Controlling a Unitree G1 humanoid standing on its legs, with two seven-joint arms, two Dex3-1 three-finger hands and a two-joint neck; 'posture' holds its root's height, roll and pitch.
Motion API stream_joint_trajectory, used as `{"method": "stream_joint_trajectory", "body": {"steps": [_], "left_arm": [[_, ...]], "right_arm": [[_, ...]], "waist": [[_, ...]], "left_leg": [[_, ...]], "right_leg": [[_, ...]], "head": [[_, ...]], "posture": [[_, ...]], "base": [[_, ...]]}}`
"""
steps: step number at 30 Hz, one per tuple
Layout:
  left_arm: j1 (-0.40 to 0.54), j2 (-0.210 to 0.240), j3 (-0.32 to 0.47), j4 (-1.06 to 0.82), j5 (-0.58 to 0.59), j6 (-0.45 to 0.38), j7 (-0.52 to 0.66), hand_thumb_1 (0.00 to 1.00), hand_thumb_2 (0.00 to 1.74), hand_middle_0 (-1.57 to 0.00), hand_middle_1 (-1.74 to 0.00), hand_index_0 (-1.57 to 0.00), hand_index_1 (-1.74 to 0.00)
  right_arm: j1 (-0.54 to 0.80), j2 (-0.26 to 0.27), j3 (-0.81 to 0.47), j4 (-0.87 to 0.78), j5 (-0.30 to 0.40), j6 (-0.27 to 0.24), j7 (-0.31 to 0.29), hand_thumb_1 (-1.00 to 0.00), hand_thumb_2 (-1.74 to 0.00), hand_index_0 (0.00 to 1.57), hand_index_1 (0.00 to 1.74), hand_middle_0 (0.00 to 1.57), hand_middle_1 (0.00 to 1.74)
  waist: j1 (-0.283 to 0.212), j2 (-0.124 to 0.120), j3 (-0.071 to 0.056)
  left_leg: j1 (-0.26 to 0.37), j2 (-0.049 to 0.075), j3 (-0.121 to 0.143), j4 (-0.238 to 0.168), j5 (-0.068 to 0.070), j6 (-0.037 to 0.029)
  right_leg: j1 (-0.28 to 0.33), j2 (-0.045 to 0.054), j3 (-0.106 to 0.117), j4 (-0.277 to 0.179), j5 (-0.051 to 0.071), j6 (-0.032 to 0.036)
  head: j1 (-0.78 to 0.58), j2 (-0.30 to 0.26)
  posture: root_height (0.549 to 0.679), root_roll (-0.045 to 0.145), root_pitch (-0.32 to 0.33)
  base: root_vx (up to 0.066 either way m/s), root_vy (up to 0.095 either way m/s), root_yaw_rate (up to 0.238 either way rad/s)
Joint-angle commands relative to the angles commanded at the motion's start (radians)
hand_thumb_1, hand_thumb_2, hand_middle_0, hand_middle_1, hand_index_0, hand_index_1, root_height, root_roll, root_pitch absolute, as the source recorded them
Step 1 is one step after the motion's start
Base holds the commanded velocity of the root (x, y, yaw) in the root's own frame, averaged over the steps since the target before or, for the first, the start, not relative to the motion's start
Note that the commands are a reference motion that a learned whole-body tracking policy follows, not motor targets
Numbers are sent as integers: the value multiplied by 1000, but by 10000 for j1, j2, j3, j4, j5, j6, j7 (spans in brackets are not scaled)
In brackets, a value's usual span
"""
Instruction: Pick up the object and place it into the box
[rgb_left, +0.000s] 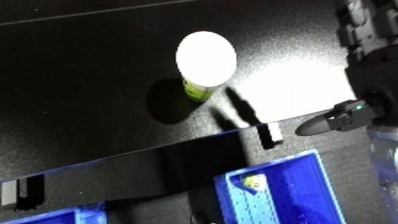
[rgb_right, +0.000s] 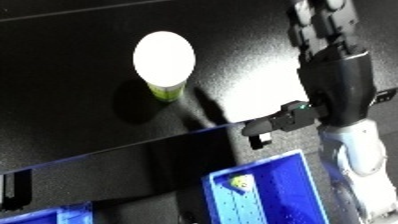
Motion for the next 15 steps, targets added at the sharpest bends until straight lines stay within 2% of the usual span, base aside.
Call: {"method": "stream_joint_trajectory", "body": {"steps": [3, 6, 9, 15], "left_arm": [[-79, 33, -126, -9, 10, 12, 45, 0, 0, 0, 0, 0, 0], [-123, 47, -228, 25, 100, 44, 41, 0, 0, 0, 0, 0, 0], [-171, 37, -317, 63, 208, 85, 29, 0, 0, 0, 0, 0, 0], [-293, 18, -489, -36, 329, 245, 57, 0, 0, 0, 0, 0, 0]], "right_arm": [[-295, -189, 538, 590, -114, 820, 36, 0, 0, 0, 0, 0, 0], [-687, -346, 1048, 1226, -154, 1279, 52, 0, 0, 0, 0, 0, 0], [-1141, -424, 1501, 1905, -170, 1514, 110, 0, 0, 0, 0, 0, 0], [-1865, -329, 2179, 2719, -289, 1837, 268, 0, 0, 0, 0, 0, 0]], "waist": [[108, 9, 38], [239, 31, 44], [359, 68, 49], [536, 160, 63]], "left_leg": [[-51, -37, -62, 26, 22, 1], [-76, -68, -128, 60, 18, 7], [-100, -98, -187, 108, 1, 17], [-187, -178, -263, 176, -6, 24]], "right_leg": [[-29, -11, -17, 32, -19, -44], [-33, -38, -41, 72, -52, -88], [-42, -65, -61, 127, -89, -131], [-105, -112, -88, 229, -136, -167]], "head": [[236, 64], [603, 94], [860, 34], [1201, -3]], "posture": [[639, 56, -31], [639, 56, -33], [638, 57, -35], [637, 59, -34]], "base": [[-9, -17, 62], [8, -17, 77], [14, -12, 87], [8, 2, 62]]}}
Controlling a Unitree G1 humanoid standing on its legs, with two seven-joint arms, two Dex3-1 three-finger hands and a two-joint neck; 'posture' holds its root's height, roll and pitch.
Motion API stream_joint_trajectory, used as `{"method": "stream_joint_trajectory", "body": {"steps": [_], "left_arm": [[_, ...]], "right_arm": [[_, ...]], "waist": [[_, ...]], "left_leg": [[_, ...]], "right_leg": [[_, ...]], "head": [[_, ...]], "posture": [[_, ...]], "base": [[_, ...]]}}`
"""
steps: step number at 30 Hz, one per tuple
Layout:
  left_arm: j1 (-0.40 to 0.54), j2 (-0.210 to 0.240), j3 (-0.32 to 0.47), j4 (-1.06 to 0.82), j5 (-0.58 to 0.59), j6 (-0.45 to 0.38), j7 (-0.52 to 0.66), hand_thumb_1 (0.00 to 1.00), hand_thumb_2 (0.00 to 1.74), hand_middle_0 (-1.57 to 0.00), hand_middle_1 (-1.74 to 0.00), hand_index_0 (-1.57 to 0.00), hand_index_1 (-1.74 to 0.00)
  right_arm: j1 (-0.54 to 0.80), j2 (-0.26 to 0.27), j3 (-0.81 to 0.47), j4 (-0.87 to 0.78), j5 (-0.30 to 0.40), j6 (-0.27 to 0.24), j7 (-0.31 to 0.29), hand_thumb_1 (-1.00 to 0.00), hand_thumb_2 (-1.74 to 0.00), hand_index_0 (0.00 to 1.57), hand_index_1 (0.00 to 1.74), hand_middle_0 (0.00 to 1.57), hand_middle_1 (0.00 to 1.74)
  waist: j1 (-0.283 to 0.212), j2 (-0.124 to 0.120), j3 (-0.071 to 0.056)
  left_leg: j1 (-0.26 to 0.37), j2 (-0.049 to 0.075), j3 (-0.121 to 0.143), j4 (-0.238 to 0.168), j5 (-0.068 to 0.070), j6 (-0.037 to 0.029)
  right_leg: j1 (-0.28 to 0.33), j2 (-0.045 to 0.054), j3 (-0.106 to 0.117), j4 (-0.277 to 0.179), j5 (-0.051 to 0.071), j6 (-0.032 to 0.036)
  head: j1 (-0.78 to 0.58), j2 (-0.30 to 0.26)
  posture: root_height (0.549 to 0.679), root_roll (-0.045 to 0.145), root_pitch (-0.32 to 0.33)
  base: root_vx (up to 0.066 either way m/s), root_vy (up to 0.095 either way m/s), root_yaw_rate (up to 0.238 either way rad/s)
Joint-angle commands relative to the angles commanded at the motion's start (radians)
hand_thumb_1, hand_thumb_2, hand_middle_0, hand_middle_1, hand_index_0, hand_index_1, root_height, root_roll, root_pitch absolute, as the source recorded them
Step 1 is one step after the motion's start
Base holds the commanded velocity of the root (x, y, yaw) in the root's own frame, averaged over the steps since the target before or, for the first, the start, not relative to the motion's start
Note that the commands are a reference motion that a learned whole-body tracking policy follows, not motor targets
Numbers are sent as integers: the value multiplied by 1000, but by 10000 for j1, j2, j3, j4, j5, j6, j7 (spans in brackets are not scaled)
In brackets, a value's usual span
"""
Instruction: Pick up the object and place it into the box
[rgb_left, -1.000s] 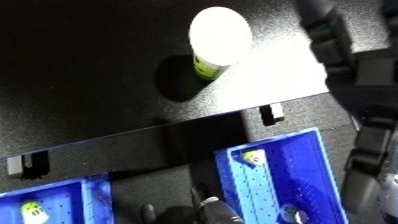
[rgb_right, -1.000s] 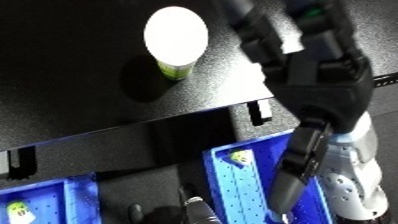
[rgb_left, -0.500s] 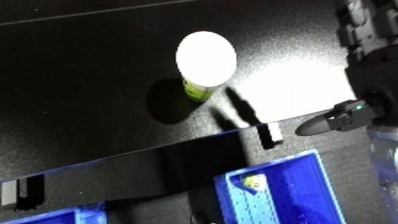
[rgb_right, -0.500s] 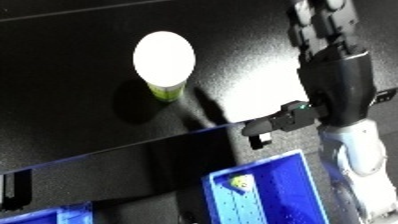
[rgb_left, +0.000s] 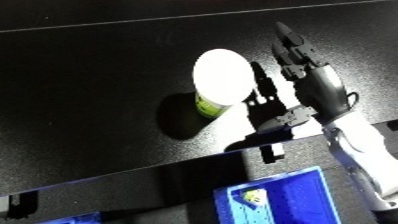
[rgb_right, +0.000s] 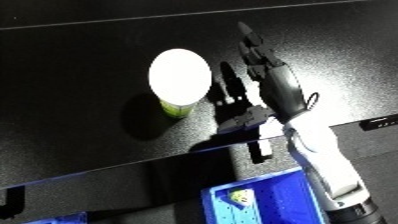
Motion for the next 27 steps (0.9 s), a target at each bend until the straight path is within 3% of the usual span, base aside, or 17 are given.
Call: {"method": "stream_joint_trajectory", "body": {"steps": [16, 27], "left_arm": [[-269, -132, -354, -149, 47, 332, 110, 0, 0, 0, 0, 0, 0], [-284, -299, -485, -172, -36, 423, 115, 0, 0, 0, 0, 0, 0]], "right_arm": [[-1352, 755, 1071, 263, 62, 496, 99, 0, 0, 0, 0, 0, 0], [-1708, 1134, 1333, 95, 54, 737, 263, -550, -957, 864, 957, 864, 957]], "waist": [[259, 164, -36], [312, 321, -86]], "left_leg": [[-29, -142, -69, -28, 57, -28], [51, -206, -48, -170, 156, -78]], "right_leg": [[-58, -124, -31, 65, -24, -22], [-72, -209, -13, 4, 10, -13]], "head": [[626, -92], [962, 20]], "posture": [[637, 69, -35], [638, 78, -34]], "base": [[3, 11, 44], [-4, 24, 26]]}}
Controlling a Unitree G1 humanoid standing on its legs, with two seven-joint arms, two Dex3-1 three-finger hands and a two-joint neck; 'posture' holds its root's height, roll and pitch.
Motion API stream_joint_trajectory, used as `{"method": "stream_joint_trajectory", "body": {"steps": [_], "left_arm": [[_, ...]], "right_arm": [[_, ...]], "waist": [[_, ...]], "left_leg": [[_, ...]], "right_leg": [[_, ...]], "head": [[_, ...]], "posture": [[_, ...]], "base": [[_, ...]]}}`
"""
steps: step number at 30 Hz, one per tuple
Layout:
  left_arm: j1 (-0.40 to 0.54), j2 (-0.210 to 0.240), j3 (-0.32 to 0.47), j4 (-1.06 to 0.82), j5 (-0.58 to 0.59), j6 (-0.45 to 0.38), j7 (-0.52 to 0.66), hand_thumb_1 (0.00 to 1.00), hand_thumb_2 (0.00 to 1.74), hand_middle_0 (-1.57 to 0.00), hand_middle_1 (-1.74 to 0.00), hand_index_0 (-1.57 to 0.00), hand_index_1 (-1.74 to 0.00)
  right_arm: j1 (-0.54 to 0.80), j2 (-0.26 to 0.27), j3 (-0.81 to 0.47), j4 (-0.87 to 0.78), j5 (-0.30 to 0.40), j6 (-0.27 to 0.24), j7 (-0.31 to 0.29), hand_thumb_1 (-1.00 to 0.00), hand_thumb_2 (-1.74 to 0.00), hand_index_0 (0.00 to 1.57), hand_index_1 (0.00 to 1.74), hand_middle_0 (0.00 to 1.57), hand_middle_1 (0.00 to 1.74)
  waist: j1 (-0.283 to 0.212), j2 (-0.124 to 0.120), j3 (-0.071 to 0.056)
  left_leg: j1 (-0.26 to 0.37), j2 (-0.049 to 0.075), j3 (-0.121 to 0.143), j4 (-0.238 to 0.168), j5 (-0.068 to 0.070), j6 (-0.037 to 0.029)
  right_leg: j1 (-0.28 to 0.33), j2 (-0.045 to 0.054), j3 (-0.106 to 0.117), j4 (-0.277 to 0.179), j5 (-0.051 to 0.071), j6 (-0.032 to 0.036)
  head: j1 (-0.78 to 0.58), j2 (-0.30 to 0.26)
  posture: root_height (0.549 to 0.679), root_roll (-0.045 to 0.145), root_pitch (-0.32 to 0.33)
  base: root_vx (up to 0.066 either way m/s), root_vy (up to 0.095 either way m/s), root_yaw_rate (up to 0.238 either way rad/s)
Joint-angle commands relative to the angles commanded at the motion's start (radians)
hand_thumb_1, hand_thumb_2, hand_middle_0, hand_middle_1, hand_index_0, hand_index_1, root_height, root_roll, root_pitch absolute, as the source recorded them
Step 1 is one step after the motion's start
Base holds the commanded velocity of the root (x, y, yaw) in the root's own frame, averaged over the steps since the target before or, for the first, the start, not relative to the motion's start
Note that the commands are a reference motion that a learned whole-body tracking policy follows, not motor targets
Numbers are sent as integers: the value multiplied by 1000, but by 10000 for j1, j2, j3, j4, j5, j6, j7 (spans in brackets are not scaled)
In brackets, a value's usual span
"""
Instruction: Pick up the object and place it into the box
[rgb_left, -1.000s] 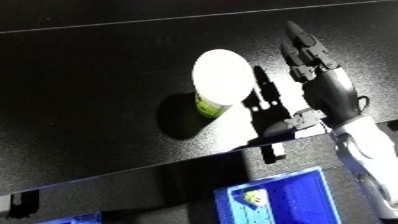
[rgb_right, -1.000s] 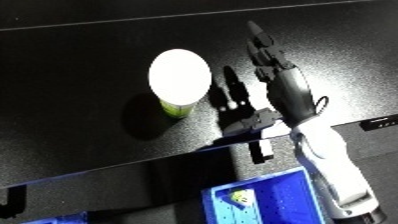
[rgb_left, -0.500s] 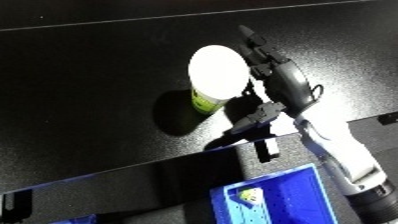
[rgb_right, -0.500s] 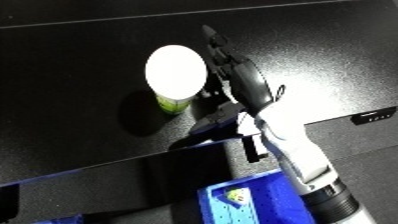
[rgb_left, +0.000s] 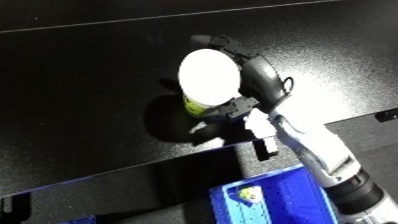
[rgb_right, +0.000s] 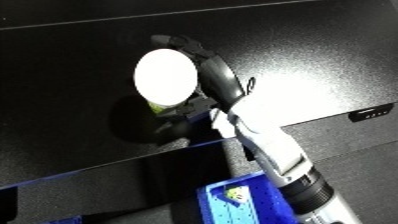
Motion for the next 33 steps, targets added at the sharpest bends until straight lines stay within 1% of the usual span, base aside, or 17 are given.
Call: {"method": "stream_joint_trajectory", "body": {"steps": [6, 10, 14, 19, 22, 26, 29, 33], "left_arm": [[44, -74, -14, 4, -48, 3, -16, 0, 0, 0, 0, 0, 0], [93, -83, 11, -17, -59, -34, -19, 0, 0, 0, 0, 0, 0], [150, -99, 81, 42, -55, -143, -3, 0, 0, 0, 0, 0, 0], [255, -114, 287, 107, -39, -259, -12, 0, 0, 0, 0, 0, 0], [363, -157, 454, 122, -79, -352, -20, 0, 0, 0, 0, 0, 0], [543, -258, 727, 184, -217, -528, -62, 0, 0, 0, 0, 0, 0], [658, -327, 887, 257, -403, -640, -118, 0, 0, 0, 0, 0, 0], [785, -413, 1052, 413, -618, -807, -230, 0, 0, 0, 0, 0, 0]], "right_arm": [[1, 70, 52, 12, -115, 89, -132, -850, -1479, 1334, 1479, 1334, 1479], [93, -28, 33, 25, -279, -23, -296, -850, -1479, 1334, 1479, 1334, 1479], [258, -224, -138, -185, -445, -338, -434, -850, -1479, 1334, 1479, 1334, 1479], [833, -580, -697, -1011, -735, -784, -972, -850, -1479, 1334, 1479, 1334, 1479], [1395, -743, -1242, -1736, -937, -1026, -1396, -850, -1479, 1334, 1479, 1334, 1479], [2408, -980, -2229, -2830, -1011, -1308, -1815, -850, -1479, 1334, 1479, 1334, 1479], [3295, -1161, -3073, -3473, -906, -1650, -2058, -850, -1479, 1334, 1479, 1334, 1479], [4443, -1264, -4126, -3981, -889, -2335, -2485, -850, -1479, 1334, 1479, 1334, 1479]], "waist": [[4, 34, 3], [-2, 20, 8], [-77, -24, 9], [-312, -89, 11], [-547, -114, 29], [-986, -128, 62], [-1352, -107, 80], [-1818, -74, 79]], "left_leg": [[7, -9, 26, -56, 40, -30], [29, 7, 53, -125, 63, -35], [36, 48, 84, -171, 62, -53], [105, 116, 182, -247, 32, -72], [176, 172, 298, -267, -36, -76], [329, 277, 562, -280, -178, -68], [480, 343, 791, -319, -276, -52], [694, 404, 1077, -397, -404, -18]], "right_leg": [[-6, -32, 10, -58, 36, 17], [3, -21, 7, -121, 67, 29], [-25, 8, 31, -149, 94, 60], [-22, 63, 120, -256, 149, 116], [-20, 104, 221, -340, 192, 161], [-9, 174, 425, -463, 248, 221], [-1, 272, 608, -528, 263, 246], [29, 406, 829, -643, 276, 271]], "head": [[150, 104], [367, 197], [670, 316], [1030, 450], [1195, 579], [1248, 755], [1229, 871], [1367, 1072]], "posture": [[639, 80, -32], [640, 79, -29], [640, 77, -25], [641, 74, -21], [642, 73, -18], [643, 72, -15], [643, 71, -13], [644, 70, -9]], "base": [[-22, 15, 23], [-35, 1, 6], [-35, 2, -16], [-29, 20, -73], [-27, 46, -158], [-22, 78, -233], [-12, 99, -280], [-7, 89, -273]]}}
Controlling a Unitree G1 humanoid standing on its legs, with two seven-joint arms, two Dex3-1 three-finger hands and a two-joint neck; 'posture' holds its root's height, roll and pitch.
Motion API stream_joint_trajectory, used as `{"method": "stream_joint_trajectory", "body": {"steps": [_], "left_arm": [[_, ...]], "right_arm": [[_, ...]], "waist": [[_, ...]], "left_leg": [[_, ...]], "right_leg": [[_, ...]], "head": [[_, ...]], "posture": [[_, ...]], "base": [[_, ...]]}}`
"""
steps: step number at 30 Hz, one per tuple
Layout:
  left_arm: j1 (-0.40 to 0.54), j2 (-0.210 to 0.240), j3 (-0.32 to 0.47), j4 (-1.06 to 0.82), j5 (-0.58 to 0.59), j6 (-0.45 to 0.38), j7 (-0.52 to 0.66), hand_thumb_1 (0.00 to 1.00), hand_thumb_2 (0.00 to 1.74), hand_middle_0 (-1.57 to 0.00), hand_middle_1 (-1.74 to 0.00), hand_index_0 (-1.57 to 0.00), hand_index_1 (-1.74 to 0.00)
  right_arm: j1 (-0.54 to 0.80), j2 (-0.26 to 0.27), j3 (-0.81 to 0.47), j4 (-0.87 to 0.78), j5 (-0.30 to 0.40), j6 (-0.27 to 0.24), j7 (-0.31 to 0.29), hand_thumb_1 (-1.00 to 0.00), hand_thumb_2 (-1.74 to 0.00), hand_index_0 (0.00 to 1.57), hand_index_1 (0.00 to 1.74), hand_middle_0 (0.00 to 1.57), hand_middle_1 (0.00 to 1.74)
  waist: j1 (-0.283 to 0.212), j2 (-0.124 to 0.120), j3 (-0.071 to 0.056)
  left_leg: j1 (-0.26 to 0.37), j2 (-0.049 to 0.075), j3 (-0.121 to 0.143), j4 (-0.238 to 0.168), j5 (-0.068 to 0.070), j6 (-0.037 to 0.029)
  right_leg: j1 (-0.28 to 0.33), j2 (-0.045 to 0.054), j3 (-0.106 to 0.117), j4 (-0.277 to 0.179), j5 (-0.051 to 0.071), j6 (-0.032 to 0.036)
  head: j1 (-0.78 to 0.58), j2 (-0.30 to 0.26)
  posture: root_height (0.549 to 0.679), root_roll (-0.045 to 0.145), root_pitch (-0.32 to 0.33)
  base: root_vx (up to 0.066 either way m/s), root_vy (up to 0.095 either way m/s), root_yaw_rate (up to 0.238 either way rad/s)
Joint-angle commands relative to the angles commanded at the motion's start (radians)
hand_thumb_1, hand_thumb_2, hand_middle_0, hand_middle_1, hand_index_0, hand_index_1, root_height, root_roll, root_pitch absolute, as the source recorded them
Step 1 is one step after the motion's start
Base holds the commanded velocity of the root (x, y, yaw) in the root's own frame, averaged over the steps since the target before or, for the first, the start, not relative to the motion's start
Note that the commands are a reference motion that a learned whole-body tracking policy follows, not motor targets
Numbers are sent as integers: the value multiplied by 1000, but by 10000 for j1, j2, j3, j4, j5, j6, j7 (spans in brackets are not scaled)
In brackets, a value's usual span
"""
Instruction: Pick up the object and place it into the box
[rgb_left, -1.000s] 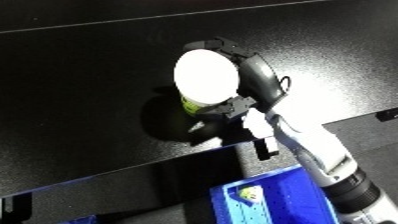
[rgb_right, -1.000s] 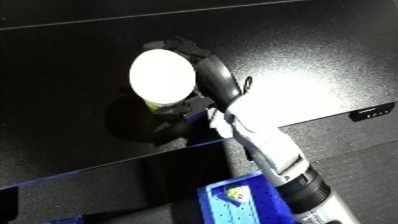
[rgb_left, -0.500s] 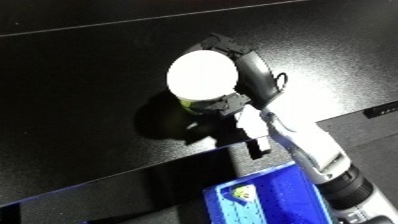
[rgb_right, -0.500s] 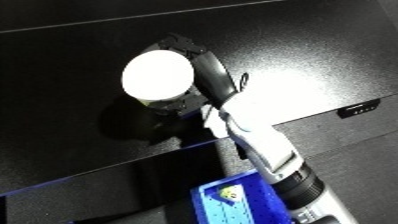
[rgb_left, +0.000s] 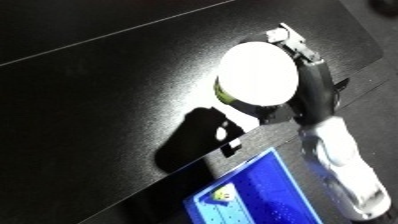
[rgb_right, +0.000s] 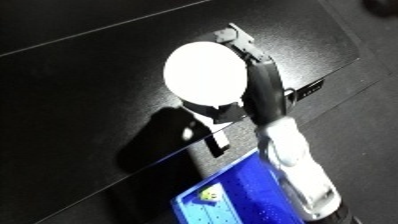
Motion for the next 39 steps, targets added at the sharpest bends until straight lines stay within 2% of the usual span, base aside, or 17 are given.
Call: {"method": "stream_joint_trajectory", "body": {"steps": [3, 5, 7, 9, 12, 17, 20, 22, 26, 31, 34, 39], "left_arm": [[88, -89, 111, 98, -123, -140, -76, 0, 0, 0, 0, 0, 0], [115, -160, 183, 146, -260, -242, -99, 0, 0, 0, 0, 0, 0], [99, -230, 252, 207, -545, -340, -72, 0, 0, 0, 0, 0, 0], [35, -289, 352, 334, -918, -436, -42, 0, 0, 0, 0, 0, 0], [-61, -329, 463, 524, -1257, -533, -49, 0, 0, 0, 0, 0, 0], [-55, -356, 353, 664, -1405, -568, -39, 0, 0, 0, 0, 0, 0], [-20, -328, 325, 750, -1373, -484, -114, 0, 0, 0, 0, 0, 0], [-5, -293, 346, 799, -1276, -401, -175, 0, 0, 0, 0, 0, 0], [-11, -230, 323, 790, -1071, -261, -190, 0, 0, 0, 0, 0, 0], [-84, -164, 262, 636, -829, -131, -228, 0, 0, 0, 0, 0, 0], [-124, -135, 247, 513, -711, -70, -273, 0, 0, 0, 0, 0, 0], [-230, -144, 169, 348, -507, 39, -296, 0, 0, 0, 0, 0, 0]], "right_arm": [[830, 65, -731, -175, 93, -581, -268, -850, -1479, 1334, 1479, 1334, 1479], [1425, 187, -1217, -213, 521, -990, -122, -850, -1479, 1334, 1479, 1334, 1479], [1919, 366, -1588, -181, 1500, -1219, 499, -850, -1479, 1334, 1479, 1334, 1479], [2268, 654, -1824, 18, 2871, -1362, 1477, -850, -1479, 1334, 1479, 1334, 1479], [2562, 1113, -2123, 635, 4545, -1589, 2612, -850, -1479, 1334, 1479, 1334, 1479], [2731, 1395, -2852, 2309, 6269, -1965, 3308, -850, -1479, 1334, 1479, 1334, 1479], [2803, 1431, -3283, 3589, 7540, -1727, 3950, -850, -1479, 1334, 1479, 1334, 1479], [2944, 1374, -3410, 4450, 7876, -1576, 4380, -850, -1479, 1334, 1479, 1334, 1479], [3097, 1110, -3242, 6203, 7620, -1480, 4928, -850, -1479, 1334, 1479, 1334, 1479], [3032, 782, -2527, 8133, 6588, -1257, 5147, -850, -1479, 1334, 1479, 1334, 1479], [2897, 563, -1965, 8987, 5548, -1078, 5088, -700, -1218, 1099, 1218, 1099, 1218], [2561, 336, -932, 10486, 3363, -780, 5054, -450, -783, 706, 783, 706, 783]], "waist": [[-356, 33, -10], [-604, 78, -14], [-826, 138, -13], [-1023, 211, -14], [-1211, 308, -50], [-1269, 489, -162], [-1258, 603, -211], [-1237, 661, -221], [-1160, 726, -204], [-1056, 837, -169], [-998, 923, -147], [-872, 1029, -144]], "left_leg": [[189, 25, 217, -109, -79, 44], [351, 26, 368, -240, -111, 80], [505, 4, 492, -375, -129, 118], [642, -48, 572, -483, -152, 162], [787, -135, 616, -578, -190, 207], [951, -266, 585, -776, -171, 212], [992, -346, 558, -869, -146, 221], [976, -392, 530, -882, -130, 226], [901, -454, 444, -836, -110, 242], [834, -521, 320, -812, -45, 241], [827, -559, 262, -832, 7, 225], [817, -611, 148, -840, 97, 228]], "right_leg": [[18, 121, 169, -109, 23, 30], [29, 219, 304, -209, 51, 59], [39, 309, 435, -307, 88, 88], [63, 389, 557, -393, 126, 118], [127, 457, 684, -518, 190, 186], [262, 509, 800, -862, 356, 287], [298, 550, 847, -1009, 422, 306], [294, 576, 863, -1042, 441, 296], [254, 627, 884, -1046, 473, 248], [225, 650, 893, -1093, 530, 183], [232, 646, 893, -1142, 559, 164], [281, 645, 892, -1239, 608, 128]], "head": [[263, 124], [567, 103], [865, -155], [1202, -446], [1685, -728], [2357, -1234], [2527, -1473], [2642, -1609], [2944, -1807], [3289, -1882], [3584, -1861], [4040, -1899]], "posture": [[645, 69, -5], [645, 68, -2], [646, 67, 0], [646, 67, -1], [647, 65, -2], [650, 63, 2], [651, 62, 6], [652, 62, 8], [652, 62, 10], [652, 65, 11], [652, 66, 10], [653, 69, 7]], "base": [[-6, 86, -273], [-12, 115, -307], [-4, 136, -284], [16, 132, -245], [25, 82, -170], [11, 25, -83], [-9, -2, -48], [-21, -23, -35], [-35, -49, -6], [-22, -58, 5], [-12, -39, -6], [-5, -32, 23]]}}
